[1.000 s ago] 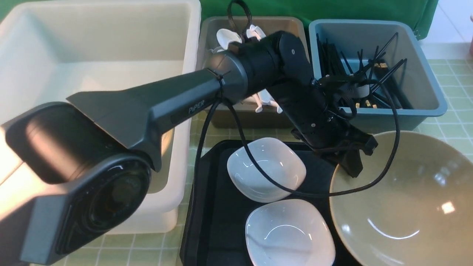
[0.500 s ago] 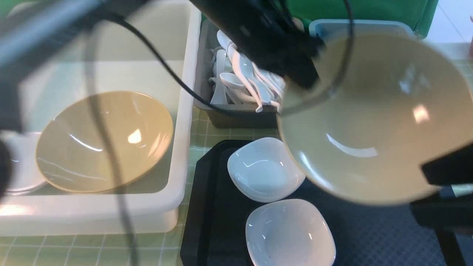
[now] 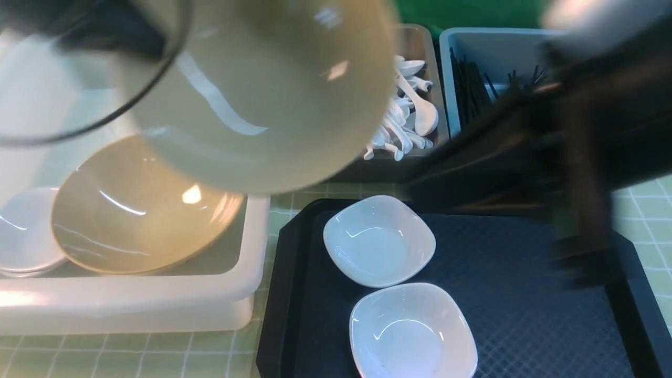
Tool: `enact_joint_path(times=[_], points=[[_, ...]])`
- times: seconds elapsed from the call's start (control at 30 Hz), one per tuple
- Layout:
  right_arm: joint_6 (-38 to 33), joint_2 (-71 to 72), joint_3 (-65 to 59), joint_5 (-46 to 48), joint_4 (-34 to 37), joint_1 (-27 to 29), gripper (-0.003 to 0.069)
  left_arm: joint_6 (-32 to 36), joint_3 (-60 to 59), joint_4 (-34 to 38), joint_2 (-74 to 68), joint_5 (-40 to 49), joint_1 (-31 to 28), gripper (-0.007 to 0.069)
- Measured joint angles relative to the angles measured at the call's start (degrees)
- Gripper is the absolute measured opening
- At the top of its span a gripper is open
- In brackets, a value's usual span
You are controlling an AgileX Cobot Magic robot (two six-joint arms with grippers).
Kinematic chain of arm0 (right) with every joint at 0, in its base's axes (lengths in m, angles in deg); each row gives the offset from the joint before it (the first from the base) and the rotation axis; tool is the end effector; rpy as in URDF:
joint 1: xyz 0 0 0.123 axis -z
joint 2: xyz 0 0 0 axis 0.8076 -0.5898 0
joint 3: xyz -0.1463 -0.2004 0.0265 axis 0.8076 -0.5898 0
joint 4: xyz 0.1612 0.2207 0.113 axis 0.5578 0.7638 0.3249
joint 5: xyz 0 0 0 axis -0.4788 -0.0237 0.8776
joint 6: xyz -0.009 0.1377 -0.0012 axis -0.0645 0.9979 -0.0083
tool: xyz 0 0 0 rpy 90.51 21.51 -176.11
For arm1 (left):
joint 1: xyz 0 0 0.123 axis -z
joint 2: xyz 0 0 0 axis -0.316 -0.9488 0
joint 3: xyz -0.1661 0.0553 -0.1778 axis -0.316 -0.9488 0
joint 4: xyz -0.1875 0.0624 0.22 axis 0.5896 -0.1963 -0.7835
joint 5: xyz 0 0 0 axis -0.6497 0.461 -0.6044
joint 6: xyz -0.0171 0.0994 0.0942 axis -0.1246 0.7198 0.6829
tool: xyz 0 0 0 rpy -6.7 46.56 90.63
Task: On green table put chopsticks spoon bowls plates into blue grey white boxes.
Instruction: 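Place the tan bowl onto the bowl stack in the left bin with the left gripper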
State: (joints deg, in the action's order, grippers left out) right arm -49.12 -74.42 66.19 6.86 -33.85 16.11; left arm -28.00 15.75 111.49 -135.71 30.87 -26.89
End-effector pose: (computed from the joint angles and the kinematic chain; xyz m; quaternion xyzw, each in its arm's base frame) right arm 0.2385 0.2605 0.3716 -0.4986 0.7111 0.2702 0.4157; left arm 0.3550 -0.0233 0.3333 0.0817 0.9259 -0.2329 0.2859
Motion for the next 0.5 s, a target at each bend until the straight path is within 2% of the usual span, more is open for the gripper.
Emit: enact_joint_path(times=[0.07,0.1,0.17,0.23,0.33,0.5], points=[[4.1,-4.0,3.0,-2.6,-5.8,-6.0,0.0025,0.8,-5.3,1.4,3.0,-0.2,-7.0,0.0016],[5.1,-5.1,4.0,-3.0,-7.7,-7.5,0.0025,1.1,-6.2,1.7,3.5,-0.3,-9.0,0.0016],[11.5,-9.7,8.8,-3.7,-15.1,-12.3,0.0025,1.9,-10.9,3.4,5.5,-1.3,-16.5,0.0016],[15.4,-13.3,12.7,-3.7,-19.4,-14.9,0.0025,1.9,-14.0,4.0,6.0,-3.4,-20.6,0.0016],[18.2,-17.3,16.7,-3.5,-21.6,-16.6,0.0025,1.5,-18.6,3.6,5.9,-8.7,-22.8,0.0016],[19.7,-20.1,18.1,-1.9,-22.1,-17.1,0.0029,1.4,-23.7,2.8,3.0,-16.8,-21.7,0.0016]])
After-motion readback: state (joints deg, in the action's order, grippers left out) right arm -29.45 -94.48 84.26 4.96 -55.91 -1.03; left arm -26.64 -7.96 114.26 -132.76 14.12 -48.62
